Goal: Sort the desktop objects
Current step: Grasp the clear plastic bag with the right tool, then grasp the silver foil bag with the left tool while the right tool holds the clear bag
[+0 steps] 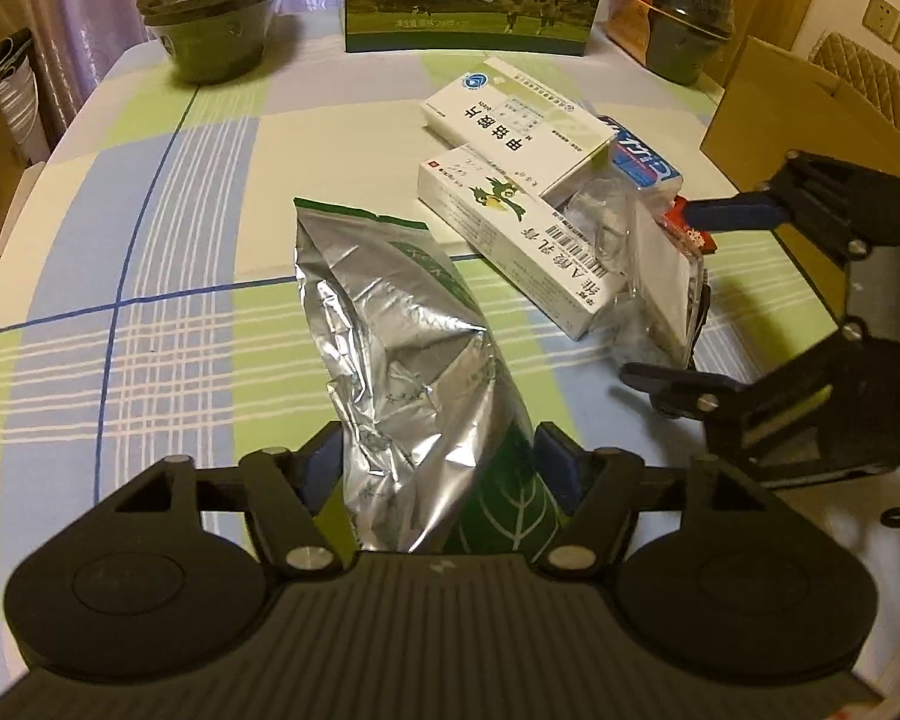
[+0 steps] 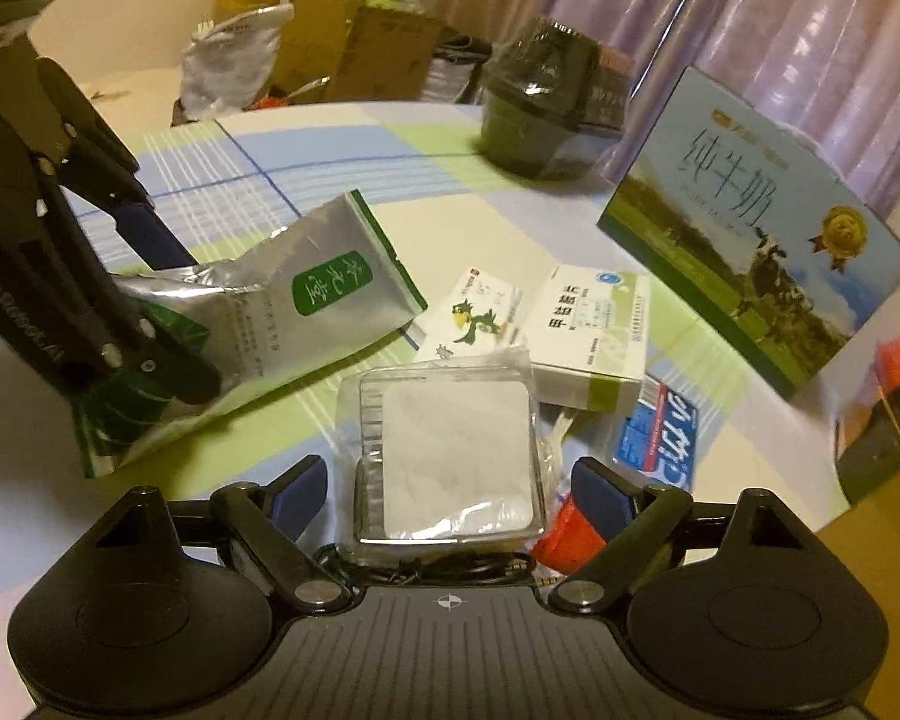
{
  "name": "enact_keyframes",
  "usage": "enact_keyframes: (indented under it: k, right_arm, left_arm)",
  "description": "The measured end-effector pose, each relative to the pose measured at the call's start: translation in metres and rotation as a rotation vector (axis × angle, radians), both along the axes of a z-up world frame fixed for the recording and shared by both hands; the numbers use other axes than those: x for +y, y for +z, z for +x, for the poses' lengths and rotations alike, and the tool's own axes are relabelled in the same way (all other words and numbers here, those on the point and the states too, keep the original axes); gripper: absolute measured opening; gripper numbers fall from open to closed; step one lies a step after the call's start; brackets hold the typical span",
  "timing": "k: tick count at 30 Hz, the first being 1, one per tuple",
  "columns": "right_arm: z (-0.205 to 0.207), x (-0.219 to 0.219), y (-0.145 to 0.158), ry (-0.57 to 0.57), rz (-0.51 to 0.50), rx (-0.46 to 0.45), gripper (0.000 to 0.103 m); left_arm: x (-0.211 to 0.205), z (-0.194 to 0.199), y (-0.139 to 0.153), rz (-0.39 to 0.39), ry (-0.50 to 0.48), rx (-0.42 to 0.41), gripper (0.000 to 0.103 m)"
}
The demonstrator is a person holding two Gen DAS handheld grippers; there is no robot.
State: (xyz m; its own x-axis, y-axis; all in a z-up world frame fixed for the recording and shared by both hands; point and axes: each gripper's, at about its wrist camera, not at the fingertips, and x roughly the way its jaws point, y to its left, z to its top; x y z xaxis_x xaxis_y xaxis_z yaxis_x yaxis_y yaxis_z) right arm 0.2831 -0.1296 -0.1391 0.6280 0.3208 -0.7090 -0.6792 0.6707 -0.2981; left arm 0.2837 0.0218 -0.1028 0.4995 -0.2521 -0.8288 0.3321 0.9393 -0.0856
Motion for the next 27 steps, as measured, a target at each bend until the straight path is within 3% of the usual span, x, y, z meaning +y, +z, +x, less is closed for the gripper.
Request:
enact_keyframes:
  k: [2,6,8,19,27]
  right_arm:
    - [0.005,0.0,-0.002,-0.008,-0.001,0.017,0.076]
    - [0.006,0.001,-0.003,-0.026,0.005,0.027,0.073]
    - [0.004,0.002,-0.002,-0.035,0.0,0.022,0.067]
    - [-0.037,0.002,0.023,-0.133,0.036,0.014,0.065]
    - [-0.095,-0.02,0.039,-0.316,0.13,0.136,0.065]
  left_arm:
    - [0.0,0.0,-0.002,0.0,0.005,-0.002,0.07]
    - [0.0,0.002,-0.006,-0.017,0.015,0.008,0.071]
    - [0.001,0.003,-0.007,-0.025,0.028,0.017,0.071]
    - [-0.004,-0.01,-0.001,-0.024,-0.005,0.039,0.054]
    - [-0.006,-0.062,0.009,-0.025,-0.079,0.093,0.053]
